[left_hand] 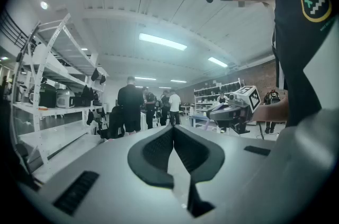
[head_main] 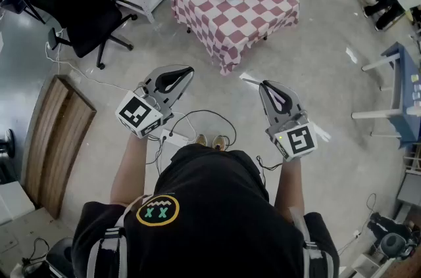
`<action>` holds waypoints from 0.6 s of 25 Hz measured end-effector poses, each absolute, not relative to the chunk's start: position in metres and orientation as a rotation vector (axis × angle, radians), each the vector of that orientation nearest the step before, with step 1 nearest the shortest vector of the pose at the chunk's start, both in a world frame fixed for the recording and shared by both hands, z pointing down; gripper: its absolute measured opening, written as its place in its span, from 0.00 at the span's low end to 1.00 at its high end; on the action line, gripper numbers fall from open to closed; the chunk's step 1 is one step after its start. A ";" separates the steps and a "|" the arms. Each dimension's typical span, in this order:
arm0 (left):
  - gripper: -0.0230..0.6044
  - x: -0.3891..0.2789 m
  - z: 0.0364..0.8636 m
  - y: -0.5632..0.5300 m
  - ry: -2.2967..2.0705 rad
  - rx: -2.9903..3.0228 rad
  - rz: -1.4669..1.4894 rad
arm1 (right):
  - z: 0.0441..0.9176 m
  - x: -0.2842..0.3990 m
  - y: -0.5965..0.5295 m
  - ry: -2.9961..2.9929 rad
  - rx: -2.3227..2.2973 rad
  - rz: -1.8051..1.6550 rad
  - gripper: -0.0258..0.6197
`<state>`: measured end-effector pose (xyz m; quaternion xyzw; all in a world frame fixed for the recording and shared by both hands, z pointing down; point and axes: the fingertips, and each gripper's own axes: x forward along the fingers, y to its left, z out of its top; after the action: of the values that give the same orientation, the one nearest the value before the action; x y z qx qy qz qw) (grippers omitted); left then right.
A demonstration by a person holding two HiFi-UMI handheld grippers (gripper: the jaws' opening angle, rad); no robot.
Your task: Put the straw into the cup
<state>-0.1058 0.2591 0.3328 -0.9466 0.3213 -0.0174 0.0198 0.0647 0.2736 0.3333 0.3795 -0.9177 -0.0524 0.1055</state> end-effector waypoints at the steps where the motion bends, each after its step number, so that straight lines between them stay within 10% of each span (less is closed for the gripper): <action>1: 0.07 -0.104 0.333 0.259 0.989 -2.942 -0.055 | 0.333 0.065 0.273 -2.703 1.121 -0.156 0.11; 15: 0.07 -0.105 0.335 0.263 0.978 -2.951 -0.051 | 0.331 0.067 0.275 -2.699 1.152 -0.147 0.11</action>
<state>-0.1047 0.2632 0.3353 -0.9490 0.3144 -0.0164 0.0161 0.0672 0.2754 0.3313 0.3900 -0.9139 -0.0498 0.1015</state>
